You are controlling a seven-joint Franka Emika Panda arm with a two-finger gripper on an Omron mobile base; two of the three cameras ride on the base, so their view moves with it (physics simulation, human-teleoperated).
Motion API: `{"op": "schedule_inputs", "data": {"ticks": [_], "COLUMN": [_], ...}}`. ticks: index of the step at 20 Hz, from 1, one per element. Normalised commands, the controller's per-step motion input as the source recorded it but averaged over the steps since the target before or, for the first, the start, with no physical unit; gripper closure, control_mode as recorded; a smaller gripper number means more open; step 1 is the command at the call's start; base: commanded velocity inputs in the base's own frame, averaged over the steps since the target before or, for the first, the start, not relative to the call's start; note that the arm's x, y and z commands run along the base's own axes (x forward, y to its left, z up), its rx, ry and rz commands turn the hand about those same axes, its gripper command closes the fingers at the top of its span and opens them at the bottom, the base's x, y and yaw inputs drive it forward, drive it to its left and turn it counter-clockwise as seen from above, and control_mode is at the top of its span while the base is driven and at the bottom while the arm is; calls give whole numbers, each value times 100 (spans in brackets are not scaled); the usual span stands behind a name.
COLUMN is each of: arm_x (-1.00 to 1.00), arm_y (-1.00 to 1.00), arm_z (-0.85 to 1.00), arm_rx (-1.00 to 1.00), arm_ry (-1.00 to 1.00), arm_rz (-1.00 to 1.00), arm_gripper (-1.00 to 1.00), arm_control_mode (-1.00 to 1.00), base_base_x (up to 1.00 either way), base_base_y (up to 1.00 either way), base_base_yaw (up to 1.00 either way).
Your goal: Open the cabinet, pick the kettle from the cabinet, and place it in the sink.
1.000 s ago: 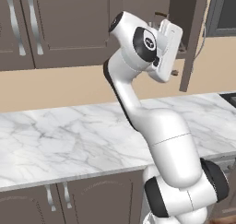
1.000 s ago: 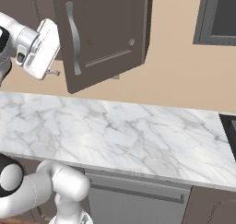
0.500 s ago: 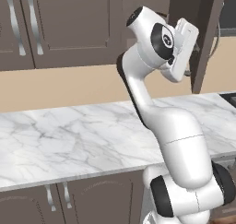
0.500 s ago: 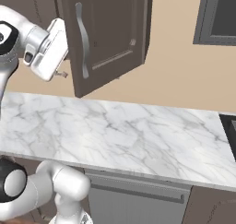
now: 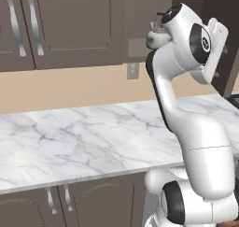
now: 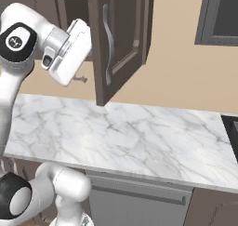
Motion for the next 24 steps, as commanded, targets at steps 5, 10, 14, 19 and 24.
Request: {"op": "schedule_inputs", "data": {"ticks": [5, 10, 14, 19, 24], "arm_x": [-11, -6, 0, 8, 1], "arm_y": [-68, -69, -54, 33, 58], "arm_z": [0, 0, -3, -11, 0], "arm_rx": [0, 0, -1, -7, -11], "arm_ry": [-1, 0, 9, 3, 12], "arm_rz": [7, 4, 2, 13, 22], "arm_gripper": [-100, -100, -100, -100, -100], "arm_control_mode": [-100, -100, -100, -100, -100], "base_base_x": [0, 0, 0, 0, 0], "base_base_y": [0, 0, 0, 0, 0], "base_base_yaw": [0, 0, 0, 0, 0]}}
